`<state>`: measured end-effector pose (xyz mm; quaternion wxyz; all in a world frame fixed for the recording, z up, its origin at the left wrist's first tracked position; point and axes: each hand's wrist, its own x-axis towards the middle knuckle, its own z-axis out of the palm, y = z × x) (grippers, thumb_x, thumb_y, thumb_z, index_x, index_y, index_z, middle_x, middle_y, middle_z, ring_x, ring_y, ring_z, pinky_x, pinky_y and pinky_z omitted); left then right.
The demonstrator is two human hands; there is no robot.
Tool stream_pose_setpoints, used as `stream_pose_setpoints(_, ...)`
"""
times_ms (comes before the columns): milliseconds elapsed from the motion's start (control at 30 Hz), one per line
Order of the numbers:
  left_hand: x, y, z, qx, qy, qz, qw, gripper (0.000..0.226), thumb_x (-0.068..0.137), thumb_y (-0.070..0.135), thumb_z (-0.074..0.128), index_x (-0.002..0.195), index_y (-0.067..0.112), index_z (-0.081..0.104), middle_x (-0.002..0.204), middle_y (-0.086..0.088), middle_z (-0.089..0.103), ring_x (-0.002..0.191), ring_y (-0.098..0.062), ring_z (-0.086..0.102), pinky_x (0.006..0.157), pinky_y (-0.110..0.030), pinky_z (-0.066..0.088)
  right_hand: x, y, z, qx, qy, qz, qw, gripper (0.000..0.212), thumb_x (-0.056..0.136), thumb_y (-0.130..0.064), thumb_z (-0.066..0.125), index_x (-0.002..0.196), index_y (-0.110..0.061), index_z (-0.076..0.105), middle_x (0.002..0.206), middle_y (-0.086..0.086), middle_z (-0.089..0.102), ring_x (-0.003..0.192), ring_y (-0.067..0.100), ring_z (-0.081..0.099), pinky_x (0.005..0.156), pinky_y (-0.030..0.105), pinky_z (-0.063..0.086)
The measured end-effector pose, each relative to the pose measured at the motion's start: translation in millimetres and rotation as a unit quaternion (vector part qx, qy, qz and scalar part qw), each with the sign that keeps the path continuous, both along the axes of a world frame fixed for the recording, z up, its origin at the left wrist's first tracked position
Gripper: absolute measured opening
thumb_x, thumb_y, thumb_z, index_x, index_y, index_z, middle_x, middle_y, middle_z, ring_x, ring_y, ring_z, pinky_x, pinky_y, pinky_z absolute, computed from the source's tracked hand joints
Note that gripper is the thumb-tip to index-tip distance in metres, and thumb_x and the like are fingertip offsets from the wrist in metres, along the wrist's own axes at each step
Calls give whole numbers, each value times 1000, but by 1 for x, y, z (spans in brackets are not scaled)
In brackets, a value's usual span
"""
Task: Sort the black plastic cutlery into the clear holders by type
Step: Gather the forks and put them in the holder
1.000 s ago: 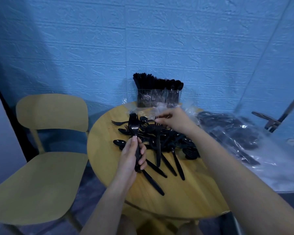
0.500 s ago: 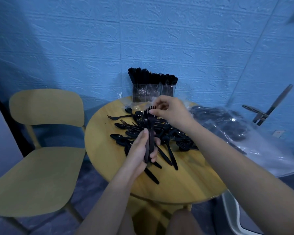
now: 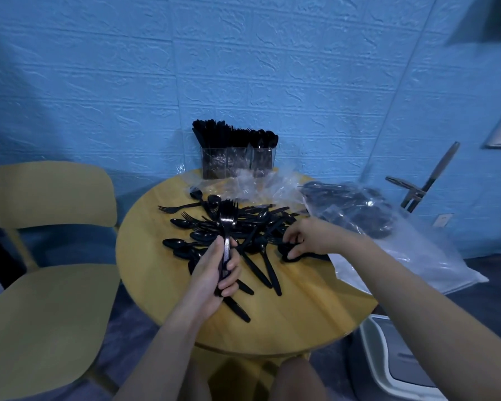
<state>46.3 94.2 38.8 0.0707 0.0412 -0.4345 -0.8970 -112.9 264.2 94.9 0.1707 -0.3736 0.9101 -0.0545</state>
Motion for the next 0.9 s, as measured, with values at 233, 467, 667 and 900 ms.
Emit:
stream_pose_setpoints(233,0,4,4,-50,-3,25,998,36,86,44,40,89,9,50,54,3,39,32,-4,26,29,-15,26,-2,-4,0,-95,0,-17,995,25,83,-25,72,106,-15,71,94,-8,62,89,8,54,71,15,38)
stream_pose_setpoints(467,-2,3,4,-68,7,35,997,32,87,41,41,89,10,49,54,3,39,33,-4,27,30,-16,27,10,-19,8,-179,-45,-17,983,16,84,-27,70,95,-16,75,78,-11,65,69,2,57,70,20,45)
stream_pose_setpoints(667,-2,4,5,-59,0,51,997,30,86,41,42,87,12,50,54,3,40,34,-4,28,30,-16,28,27,-54,-9,-192,-51,3,980,16,84,-30,71,96,-21,72,67,-15,54,61,-4,48,54,8,34)
stream_pose_setpoints(900,-1,4,5,-77,-6,50,996,30,87,42,42,83,12,47,56,3,40,36,-5,29,32,-17,29,29,-53,-2,-274,-70,-57,958,18,85,-34,68,97,-22,75,81,-12,67,70,-2,56,64,13,41)
